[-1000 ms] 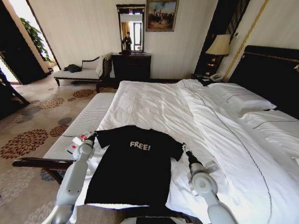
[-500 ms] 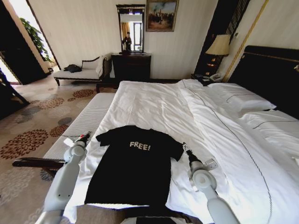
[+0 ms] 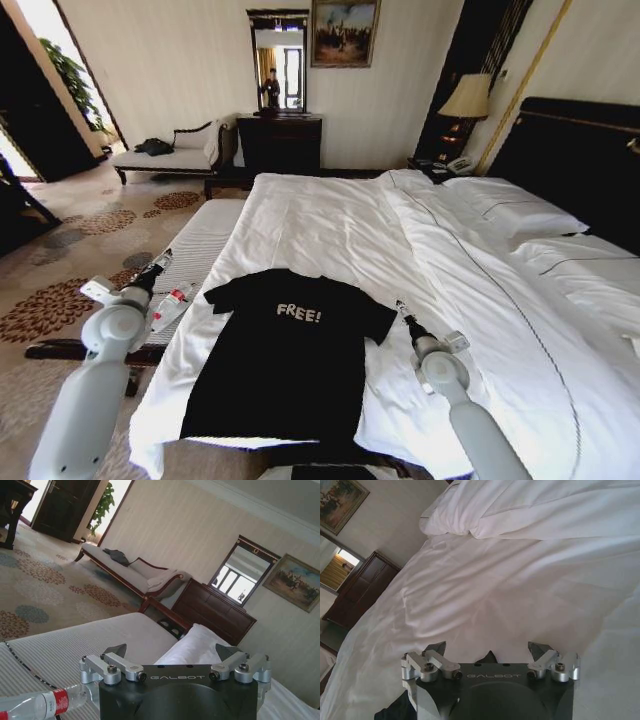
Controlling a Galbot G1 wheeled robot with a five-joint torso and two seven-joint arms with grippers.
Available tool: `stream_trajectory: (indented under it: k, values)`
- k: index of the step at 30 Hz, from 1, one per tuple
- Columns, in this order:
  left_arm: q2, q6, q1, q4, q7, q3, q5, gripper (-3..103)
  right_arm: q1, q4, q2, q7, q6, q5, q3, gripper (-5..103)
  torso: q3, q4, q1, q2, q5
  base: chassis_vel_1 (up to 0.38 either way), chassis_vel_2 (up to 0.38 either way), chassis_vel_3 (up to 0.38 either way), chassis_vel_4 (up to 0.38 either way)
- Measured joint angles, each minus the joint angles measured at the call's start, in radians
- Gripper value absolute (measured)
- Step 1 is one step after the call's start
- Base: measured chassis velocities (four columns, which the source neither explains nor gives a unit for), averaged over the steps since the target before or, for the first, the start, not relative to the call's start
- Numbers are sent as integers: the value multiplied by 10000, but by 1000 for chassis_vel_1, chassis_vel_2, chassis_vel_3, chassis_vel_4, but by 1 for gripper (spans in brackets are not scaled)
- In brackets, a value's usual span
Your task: Fold the clothes on the bed.
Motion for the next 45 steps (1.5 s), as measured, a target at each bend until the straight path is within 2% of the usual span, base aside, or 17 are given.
stream_trajectory:
  k: [2,3,4,5,9,12,14,15,18,20,24,28,35,39,45]
  values:
    - [-158,56,335,-570,-128,-186,-255,100,95,-314,105,-173,-4,-34,-9,83,0,-6,0,0,-5,0,0,0,0]
    - [-193,71,390,-756,-172,-225,-371,100,111,-412,150,-241,-4,-44,-10,83,0,-10,0,0,-6,0,0,0,0]
    - [-218,73,423,-923,-220,-261,-481,100,132,-491,188,-299,-4,-54,-21,78,0,-15,1,0,-3,0,0,0,0]
    - [-218,73,423,-923,-220,-261,-481,100,132,-491,188,-299,-4,-54,-21,78,0,-15,1,0,-3,0,0,0,0]
    - [-168,-169,263,-2211,-350,-338,-1334,100,251,-835,382,-716,17,-189,-258,56,0,-12,1,0,3,0,0,0,0]
    - [-105,-174,134,-2713,-354,-281,-1648,100,347,-962,447,-839,46,-230,-376,50,0,-12,0,0,1,0,0,0,0]
    - [-102,-134,-5,-3051,-391,-156,-1823,100,522,-1136,521,-929,83,-238,-504,39,0,-8,0,0,2,0,0,0,0]
    - [-102,-134,-5,-3051,-391,-156,-1823,100,522,-1136,521,-929,83,-238,-504,39,0,-8,0,0,2,0,0,0,0]
    - [-242,-69,-147,-3173,-488,42,-1861,100,706,-1251,548,-1044,169,-233,-656,23,2,-9,1,-1,0,0,0,0,0]
    - [-281,-61,-159,-3172,-498,82,-1830,100,723,-1250,545,-1080,186,-227,-676,23,2,-9,2,-1,-1,0,0,0,0]
    - [-513,-188,-230,-3224,-650,178,-1667,100,802,-1276,520,-1319,553,-261,-772,3,2,-9,2,-1,-2,0,0,0,0]
    - [-546,-206,-289,-3394,-694,176,-1690,100,853,-1353,450,-1357,842,-330,-791,0,2,-7,1,-2,-1,0,0,0,0]
    - [-618,-200,-451,-3397,-743,202,-1748,100,794,-999,299,-1334,919,-576,-843,0,2,-12,2,-2,-1,0,0,0,0]
    - [-731,-165,-449,-3350,-749,307,-1714,100,800,-350,224,-1591,987,-1075,-1282,0,1,-5,2,-2,-2,0,0,0,0]
    - [-735,-124,-399,-3342,-766,289,-1702,100,932,-146,366,-1845,989,-1640,-2119,0,1,-11,2,-2,-2,0,0,0,0]
